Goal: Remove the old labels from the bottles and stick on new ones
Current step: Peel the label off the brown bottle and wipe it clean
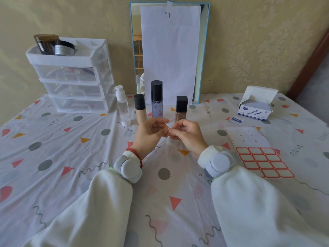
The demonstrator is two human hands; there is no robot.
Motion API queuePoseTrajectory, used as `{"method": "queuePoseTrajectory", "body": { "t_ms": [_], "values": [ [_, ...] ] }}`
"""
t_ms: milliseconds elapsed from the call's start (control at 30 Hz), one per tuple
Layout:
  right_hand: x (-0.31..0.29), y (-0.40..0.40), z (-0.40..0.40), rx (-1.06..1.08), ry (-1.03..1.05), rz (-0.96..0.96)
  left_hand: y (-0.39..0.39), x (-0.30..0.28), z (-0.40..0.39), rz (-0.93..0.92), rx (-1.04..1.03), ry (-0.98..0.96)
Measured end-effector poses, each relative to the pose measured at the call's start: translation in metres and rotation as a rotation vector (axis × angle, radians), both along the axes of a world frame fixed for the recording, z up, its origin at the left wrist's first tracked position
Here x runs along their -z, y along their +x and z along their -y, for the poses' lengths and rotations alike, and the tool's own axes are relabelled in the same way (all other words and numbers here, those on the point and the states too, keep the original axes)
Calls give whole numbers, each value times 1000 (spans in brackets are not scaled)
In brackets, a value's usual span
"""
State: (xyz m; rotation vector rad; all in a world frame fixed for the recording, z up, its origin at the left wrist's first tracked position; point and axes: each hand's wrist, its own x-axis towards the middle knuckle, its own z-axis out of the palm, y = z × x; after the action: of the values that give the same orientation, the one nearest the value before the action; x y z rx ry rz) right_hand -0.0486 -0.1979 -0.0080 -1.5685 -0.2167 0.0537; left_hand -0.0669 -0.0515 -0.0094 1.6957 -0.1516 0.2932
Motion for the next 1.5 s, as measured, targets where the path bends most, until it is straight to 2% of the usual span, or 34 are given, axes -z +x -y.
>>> {"method": "queuePoseTrajectory", "body": {
  "t_ms": [133, 267, 367, 500, 667, 867, 1233, 1500],
  "values": [
    [-3, -1, 0, -10, 5, 0, 0, -1, 1, 25, -23, 65],
    [-11, 1, 3, -45, 100, -54, 2, -8, 2, 51, -47, 57],
    [-17, -1, 2, 6, 150, -75, 4, -14, 4, 69, -56, 68],
    [-25, -10, 8, 80, 86, -42, -1, -23, 9, 93, -31, 123],
    [-33, -34, 32, 151, 92, -29, -19, -32, 33, 134, 51, 143],
    [-39, -70, 65, 239, 109, 6, -45, -48, 72, 98, 140, 189],
    [-35, -144, 154, 467, 151, 27, -75, -47, 169, 86, 474, 347],
    [-24, -192, 213, 675, 151, 82, -104, -43, 243, 93, 626, 272]
  ]
}}
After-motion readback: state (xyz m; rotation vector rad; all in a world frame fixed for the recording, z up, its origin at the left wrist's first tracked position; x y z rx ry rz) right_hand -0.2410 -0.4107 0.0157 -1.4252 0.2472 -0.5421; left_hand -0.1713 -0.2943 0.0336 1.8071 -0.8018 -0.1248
